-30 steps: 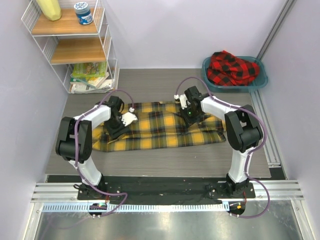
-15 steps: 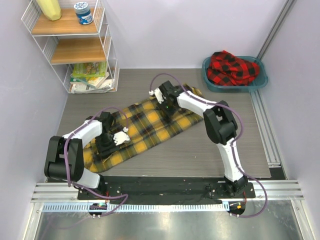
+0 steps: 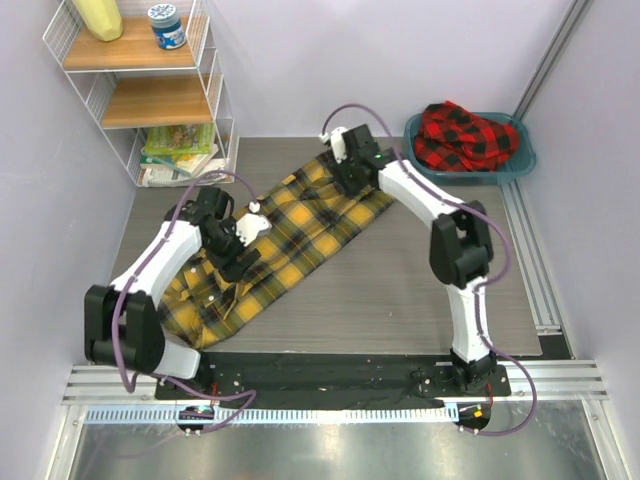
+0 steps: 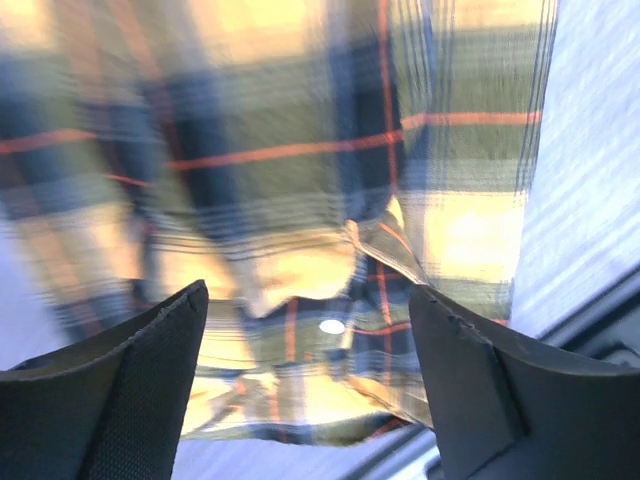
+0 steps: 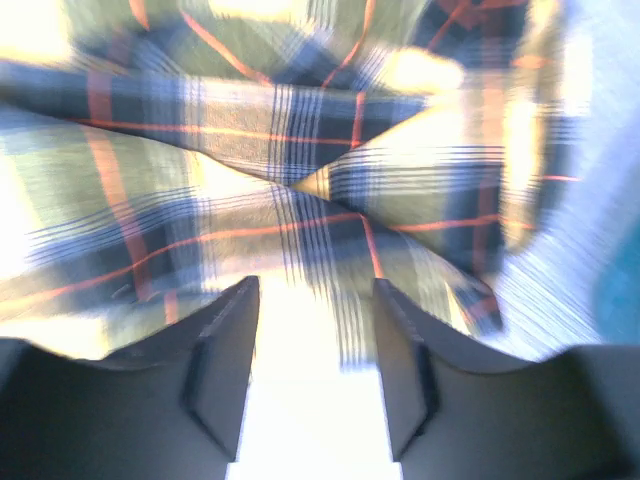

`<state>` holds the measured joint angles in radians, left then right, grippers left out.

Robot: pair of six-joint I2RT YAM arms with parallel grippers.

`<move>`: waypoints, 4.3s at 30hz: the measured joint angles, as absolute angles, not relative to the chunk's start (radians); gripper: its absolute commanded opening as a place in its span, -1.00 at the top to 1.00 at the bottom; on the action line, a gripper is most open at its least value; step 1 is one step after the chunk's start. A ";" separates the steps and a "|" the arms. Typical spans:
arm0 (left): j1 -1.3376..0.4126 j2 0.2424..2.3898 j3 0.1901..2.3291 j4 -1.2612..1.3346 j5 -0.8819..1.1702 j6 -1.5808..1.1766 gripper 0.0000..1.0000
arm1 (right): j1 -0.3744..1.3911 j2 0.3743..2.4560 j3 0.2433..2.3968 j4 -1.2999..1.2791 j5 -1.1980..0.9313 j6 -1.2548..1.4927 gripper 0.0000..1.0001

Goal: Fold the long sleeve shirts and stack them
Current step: Fold the shirt

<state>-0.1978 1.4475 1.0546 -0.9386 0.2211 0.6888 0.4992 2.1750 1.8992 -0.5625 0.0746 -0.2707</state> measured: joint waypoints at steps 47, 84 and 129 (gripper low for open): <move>-0.279 1.596 1.030 -0.863 0.133 0.719 0.10 | 0.309 2.396 1.963 -0.409 -0.062 -0.077 0.80; -0.427 1.144 1.143 -0.679 0.335 0.252 -0.69 | 0.306 2.080 1.900 -0.557 -0.188 -0.152 0.47; -0.471 1.374 1.078 -0.676 0.547 0.123 -0.42 | 0.382 2.116 1.932 -0.676 -0.384 -0.099 0.14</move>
